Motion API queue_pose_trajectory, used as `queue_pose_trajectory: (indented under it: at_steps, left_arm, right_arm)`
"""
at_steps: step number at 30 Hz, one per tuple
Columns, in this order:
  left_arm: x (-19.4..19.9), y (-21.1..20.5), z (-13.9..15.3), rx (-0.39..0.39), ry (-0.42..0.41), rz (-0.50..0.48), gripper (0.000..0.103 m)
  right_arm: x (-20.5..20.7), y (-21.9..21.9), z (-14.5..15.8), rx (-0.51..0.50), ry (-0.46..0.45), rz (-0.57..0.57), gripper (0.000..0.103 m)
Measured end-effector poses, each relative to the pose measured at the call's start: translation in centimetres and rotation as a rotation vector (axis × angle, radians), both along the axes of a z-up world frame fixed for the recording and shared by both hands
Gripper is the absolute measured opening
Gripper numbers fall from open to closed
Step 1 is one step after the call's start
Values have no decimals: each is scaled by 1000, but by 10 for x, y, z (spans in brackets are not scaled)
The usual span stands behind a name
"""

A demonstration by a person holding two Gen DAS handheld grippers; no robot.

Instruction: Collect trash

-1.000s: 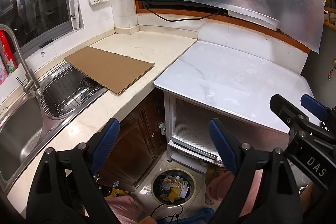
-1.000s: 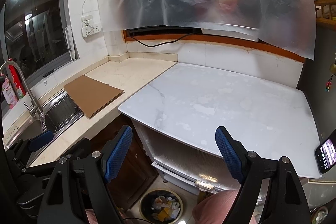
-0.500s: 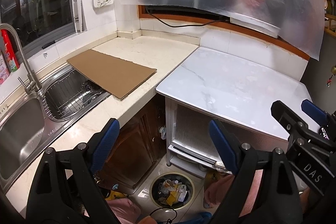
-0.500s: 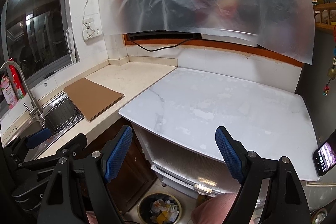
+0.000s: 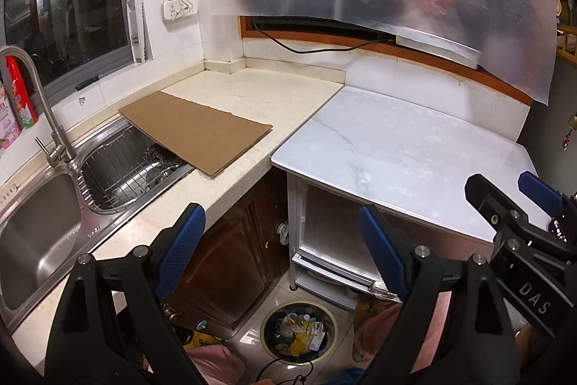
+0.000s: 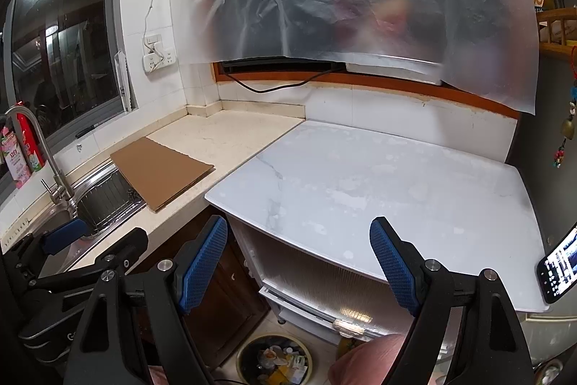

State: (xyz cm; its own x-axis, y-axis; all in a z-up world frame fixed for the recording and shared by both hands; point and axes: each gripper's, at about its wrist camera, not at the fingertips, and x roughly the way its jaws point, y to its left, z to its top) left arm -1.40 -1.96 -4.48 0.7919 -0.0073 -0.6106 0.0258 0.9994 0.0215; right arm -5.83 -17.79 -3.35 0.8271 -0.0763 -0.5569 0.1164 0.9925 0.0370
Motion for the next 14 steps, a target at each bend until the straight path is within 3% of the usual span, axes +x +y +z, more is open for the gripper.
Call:
queue_pose_trajectory:
  at_steps: [14]
  left_arm:
    - [-6,-1,2,6,-7,10,86]
  right_arm:
    - [0,-1,0,2,-1,3,83]
